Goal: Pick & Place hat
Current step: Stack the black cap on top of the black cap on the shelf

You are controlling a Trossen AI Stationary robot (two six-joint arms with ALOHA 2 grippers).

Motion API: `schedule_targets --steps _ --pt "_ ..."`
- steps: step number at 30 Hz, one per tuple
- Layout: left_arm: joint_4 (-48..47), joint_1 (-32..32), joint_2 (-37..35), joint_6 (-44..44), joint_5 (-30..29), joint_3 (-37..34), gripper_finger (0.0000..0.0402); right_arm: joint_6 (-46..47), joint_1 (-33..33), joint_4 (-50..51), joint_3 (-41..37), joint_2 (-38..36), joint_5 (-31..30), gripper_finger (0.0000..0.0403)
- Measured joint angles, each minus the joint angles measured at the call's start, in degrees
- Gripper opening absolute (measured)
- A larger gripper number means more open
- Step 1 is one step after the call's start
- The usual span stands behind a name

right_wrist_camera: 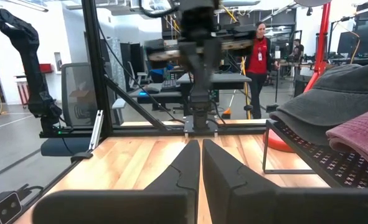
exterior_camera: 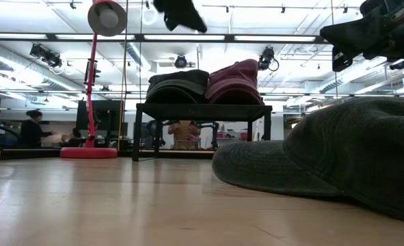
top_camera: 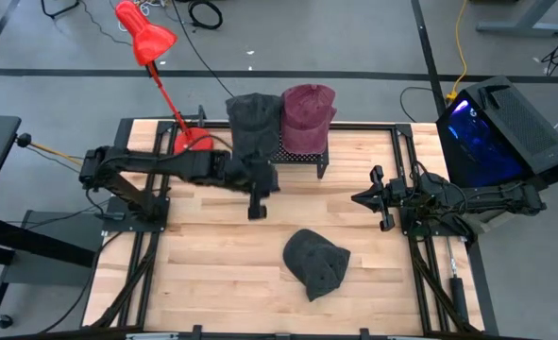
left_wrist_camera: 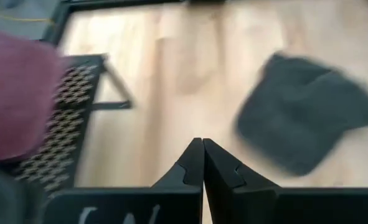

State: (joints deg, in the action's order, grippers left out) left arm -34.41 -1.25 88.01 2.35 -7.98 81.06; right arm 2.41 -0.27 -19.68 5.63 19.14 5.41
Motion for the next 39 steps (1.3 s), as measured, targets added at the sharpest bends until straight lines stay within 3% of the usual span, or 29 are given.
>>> schedule_targets --steps 15,21,29,35,39 --pt "4.2 -7.3 3.3 -8.2 0.9 0.0 0.0003 0.0 0.0 -0.1 0.0 0.0 0.0 0.0023" --pt "5.5 -8.8 5.7 -10.8 3.1 0.0 0.0029 0.0 0.0 -0.1 0.0 0.0 0.0 0.0023" --pt "4.0 -9.3 7.4 -22.9 5.1 0.0 0.0095 0.0 0.0 0.0 0.0 0.0 0.0 0.0023" --pt "2.3 -9.2 9.0 -27.8 5.7 0.0 0.0182 0.0 0.0 0.0 0.0 0.0 0.0 0.0023" --pt "3.3 -9.2 10.4 -29.6 10.0 0.0 0.0243 0.0 0.0 0.0 0.0 0.0 0.0 0.0022"
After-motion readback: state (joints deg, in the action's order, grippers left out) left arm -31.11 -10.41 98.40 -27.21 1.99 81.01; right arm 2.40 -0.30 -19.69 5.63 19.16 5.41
